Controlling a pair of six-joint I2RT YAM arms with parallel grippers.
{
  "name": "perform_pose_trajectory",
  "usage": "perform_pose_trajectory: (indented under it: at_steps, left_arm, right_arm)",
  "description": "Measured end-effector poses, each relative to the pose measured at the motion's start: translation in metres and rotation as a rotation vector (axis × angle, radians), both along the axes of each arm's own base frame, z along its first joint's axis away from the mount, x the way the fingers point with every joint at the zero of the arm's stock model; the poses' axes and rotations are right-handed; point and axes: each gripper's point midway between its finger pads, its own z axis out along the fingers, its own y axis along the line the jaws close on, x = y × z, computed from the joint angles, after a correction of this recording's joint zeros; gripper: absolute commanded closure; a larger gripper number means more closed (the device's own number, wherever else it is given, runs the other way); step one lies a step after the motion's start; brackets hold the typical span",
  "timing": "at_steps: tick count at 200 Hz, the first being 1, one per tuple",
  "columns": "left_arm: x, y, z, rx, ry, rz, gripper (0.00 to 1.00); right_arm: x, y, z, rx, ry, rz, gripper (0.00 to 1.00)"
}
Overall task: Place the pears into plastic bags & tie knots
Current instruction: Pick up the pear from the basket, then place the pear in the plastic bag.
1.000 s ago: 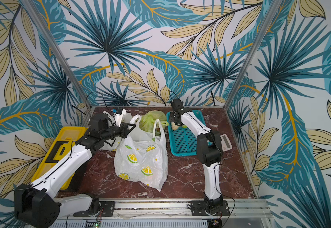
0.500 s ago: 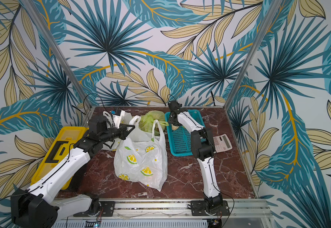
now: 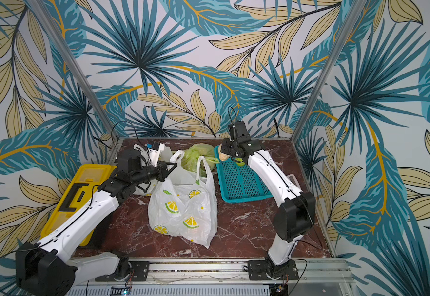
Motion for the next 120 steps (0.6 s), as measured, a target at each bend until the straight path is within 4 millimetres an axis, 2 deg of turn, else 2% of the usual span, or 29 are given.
perform_pose_trajectory:
  at_steps: [10, 25, 38, 57, 71, 88, 105, 120]
  left_arm:
    - [0.000, -0.001, 0.002, -0.001, -0.002, -0.003, 0.97]
    - [0.000, -0.004, 0.006, -0.005, -0.011, -0.006, 0.97]
    - [0.000, -0.005, 0.010, -0.008, -0.020, -0.007, 0.98]
    - [0.000, -0.006, 0.012, -0.009, -0.023, -0.008, 0.97]
    - [0.001, -0.005, 0.012, -0.008, -0.023, -0.004, 0.98]
    - [0.001, -0.005, 0.012, -0.006, -0.025, 0.001, 0.97]
    - [0.002, -0.004, 0.011, -0.003, -0.027, 0.005, 0.97]
    - [0.002, -0.004, 0.011, 0.001, -0.030, 0.007, 0.98]
  right_arm:
    - [-0.013, 0.033, 0.006, 0.078, -0.020, 0.060, 0.77]
    - [-0.032, 0.087, 0.001, 0.182, -0.011, 0.148, 0.78]
    - [-0.045, 0.131, -0.015, 0.245, 0.011, 0.202, 0.77]
    - [-0.057, 0.170, -0.046, 0.281, 0.058, 0.236, 0.74]
    - [-0.058, 0.184, -0.069, 0.286, 0.095, 0.240, 0.71]
    - [-0.057, 0.187, -0.091, 0.270, 0.132, 0.232, 0.62]
    - [-0.059, 0.181, -0.103, 0.248, 0.157, 0.232, 0.45]
    - [-0.063, 0.177, -0.105, 0.208, 0.170, 0.260, 0.36]
